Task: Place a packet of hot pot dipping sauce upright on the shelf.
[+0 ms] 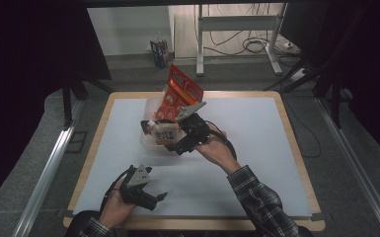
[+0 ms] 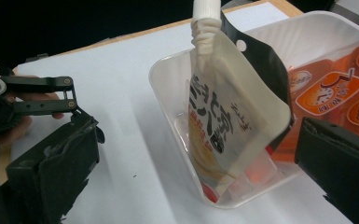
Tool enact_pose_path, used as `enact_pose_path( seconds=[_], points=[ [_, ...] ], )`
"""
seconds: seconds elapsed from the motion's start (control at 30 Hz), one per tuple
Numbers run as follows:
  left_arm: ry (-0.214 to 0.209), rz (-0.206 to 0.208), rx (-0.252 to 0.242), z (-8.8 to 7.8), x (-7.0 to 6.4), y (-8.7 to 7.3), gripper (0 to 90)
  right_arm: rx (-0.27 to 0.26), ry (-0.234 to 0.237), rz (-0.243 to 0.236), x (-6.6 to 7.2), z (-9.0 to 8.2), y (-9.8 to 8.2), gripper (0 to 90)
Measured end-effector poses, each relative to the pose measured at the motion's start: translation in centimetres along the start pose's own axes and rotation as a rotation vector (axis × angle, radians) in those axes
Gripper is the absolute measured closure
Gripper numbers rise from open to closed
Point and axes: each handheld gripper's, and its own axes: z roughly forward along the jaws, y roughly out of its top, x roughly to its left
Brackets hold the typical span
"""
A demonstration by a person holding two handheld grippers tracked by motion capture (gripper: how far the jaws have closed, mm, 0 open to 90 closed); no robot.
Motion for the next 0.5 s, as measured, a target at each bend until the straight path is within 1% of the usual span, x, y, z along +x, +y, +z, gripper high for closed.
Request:
enact_pose_path(
  seconds=[0.2,0.27,0.3,0.43,0.5],
  points=[
    [0.001,0.002,-0.004,0.0,0.0,0.0,0.0,-0.033,0.000,0.014,0.1,-0.6,-0.6,0.0],
    [0.001,0.003,-0.004,0.0,0.0,0.0,0.0,-0.036,0.000,0.013,0.1,-0.7,-0.6,0.0],
    [0.000,0.006,-0.007,0.0,0.0,0.0,0.0,-0.036,-0.004,-0.001,0.2,-0.8,-0.9,0.0],
    [-0.001,0.007,-0.008,0.0,-0.1,0.0,0.0,-0.032,-0.011,-0.022,0.3,-0.8,-1.5,0.0],
    [0.000,0.008,-0.009,0.0,-0.1,0.0,0.0,-0.021,-0.018,-0.032,0.5,-0.7,-1.8,0.0]
  ],
)
